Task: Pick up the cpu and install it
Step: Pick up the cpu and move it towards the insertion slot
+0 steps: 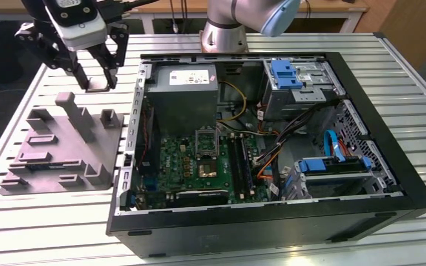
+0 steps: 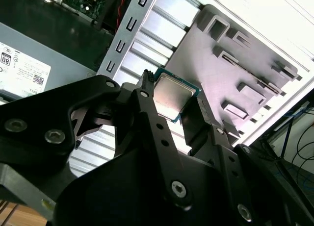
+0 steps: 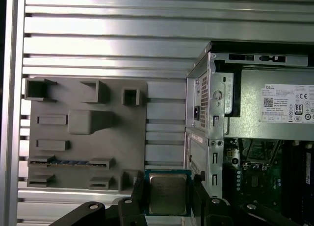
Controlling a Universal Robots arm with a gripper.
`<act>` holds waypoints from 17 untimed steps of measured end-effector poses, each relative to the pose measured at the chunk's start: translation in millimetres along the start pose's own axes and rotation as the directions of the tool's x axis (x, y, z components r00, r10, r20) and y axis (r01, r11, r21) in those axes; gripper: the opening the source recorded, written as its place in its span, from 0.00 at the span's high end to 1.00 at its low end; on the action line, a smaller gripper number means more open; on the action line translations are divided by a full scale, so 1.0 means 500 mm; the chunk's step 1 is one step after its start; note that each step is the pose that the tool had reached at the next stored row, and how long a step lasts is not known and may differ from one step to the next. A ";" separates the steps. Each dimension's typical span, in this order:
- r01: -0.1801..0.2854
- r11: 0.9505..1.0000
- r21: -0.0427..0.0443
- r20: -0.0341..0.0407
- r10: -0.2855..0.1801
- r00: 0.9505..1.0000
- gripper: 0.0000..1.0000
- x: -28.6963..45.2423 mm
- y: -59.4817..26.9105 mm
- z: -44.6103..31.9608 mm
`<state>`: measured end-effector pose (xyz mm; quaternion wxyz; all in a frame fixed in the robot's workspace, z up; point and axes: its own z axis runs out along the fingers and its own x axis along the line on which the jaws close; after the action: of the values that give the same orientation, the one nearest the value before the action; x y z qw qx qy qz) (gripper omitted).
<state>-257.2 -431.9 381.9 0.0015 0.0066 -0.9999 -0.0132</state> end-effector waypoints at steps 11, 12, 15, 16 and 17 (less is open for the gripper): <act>0.000 1.000 0.000 0.000 0.000 1.000 0.53 -0.021 0.000 0.000; 0.000 1.000 0.000 0.000 0.000 1.000 0.53 -0.023 0.000 0.000; 0.000 1.000 0.000 0.000 0.000 1.000 0.53 -0.029 0.000 0.000; 0.000 1.000 0.000 0.000 0.000 1.000 0.53 -0.031 0.000 0.000; 0.000 1.000 0.000 0.000 0.000 1.000 0.53 -0.034 -0.001 0.000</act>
<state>-240.3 -431.9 381.8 0.0015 0.0066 -0.9999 -0.0134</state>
